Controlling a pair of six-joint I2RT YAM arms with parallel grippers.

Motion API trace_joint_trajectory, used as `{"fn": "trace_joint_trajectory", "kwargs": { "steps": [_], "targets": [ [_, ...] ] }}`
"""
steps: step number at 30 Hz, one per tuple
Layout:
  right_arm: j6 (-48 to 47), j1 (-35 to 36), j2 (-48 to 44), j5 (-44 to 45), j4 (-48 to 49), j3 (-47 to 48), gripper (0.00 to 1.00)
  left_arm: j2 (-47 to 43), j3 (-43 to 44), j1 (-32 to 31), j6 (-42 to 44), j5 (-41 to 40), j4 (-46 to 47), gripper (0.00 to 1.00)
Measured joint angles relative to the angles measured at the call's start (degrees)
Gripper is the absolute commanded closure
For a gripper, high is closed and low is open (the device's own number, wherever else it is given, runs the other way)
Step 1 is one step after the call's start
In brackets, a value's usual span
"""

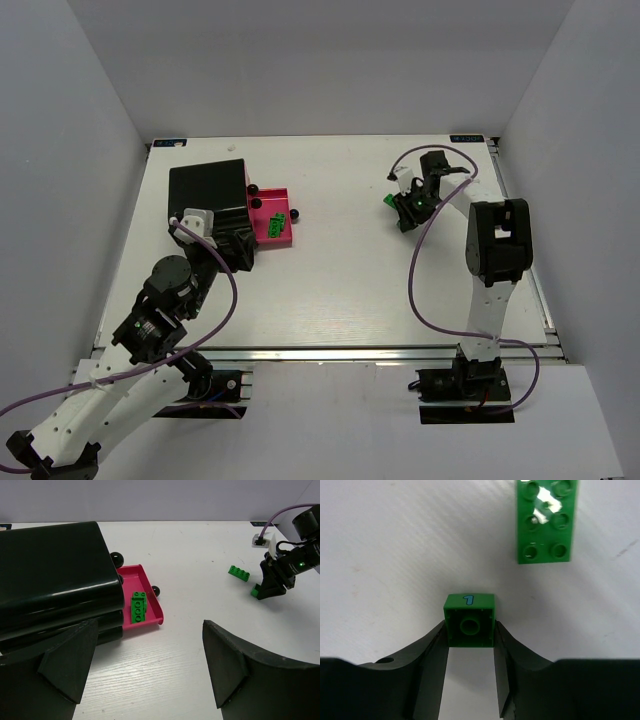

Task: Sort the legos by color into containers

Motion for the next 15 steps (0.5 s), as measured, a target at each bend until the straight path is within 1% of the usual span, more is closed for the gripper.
{"fn": "trace_joint_trajectory", "kwargs": {
  "steps": [4, 6, 8, 11, 15],
  "targets": [
    [-1.4, 1.1, -1.3, -5.5, -3.2, -0.2, 0.97, 0.0, 0.0, 0.0, 0.0, 0.0, 0.0, 0.06],
    [-1.5, 3.3, -3.6, -8.5, -4.7, -0.2, 0.97, -0.1, 0.0, 0.0, 0.0, 0.0, 0.0, 0.06],
    [-1.1, 7.1, -5.6, -11.0, -5.7, 1.0, 0.97, -0.5, 0.0, 0.0, 0.1, -0.5, 0.0, 0.06],
    [0.9, 15.0, -5.4, -14.1, -5.7, 8.2, 0.96, -1.9, -0.5, 0.0, 0.2, -1.6, 0.3, 0.06],
    [5.9, 24.2, 0.4, -17.2, -4.5, 24.3, 0.95, -3.3, -1.0, 0.0, 0.4, -3.7, 0.6, 0.06]
  ]
}}
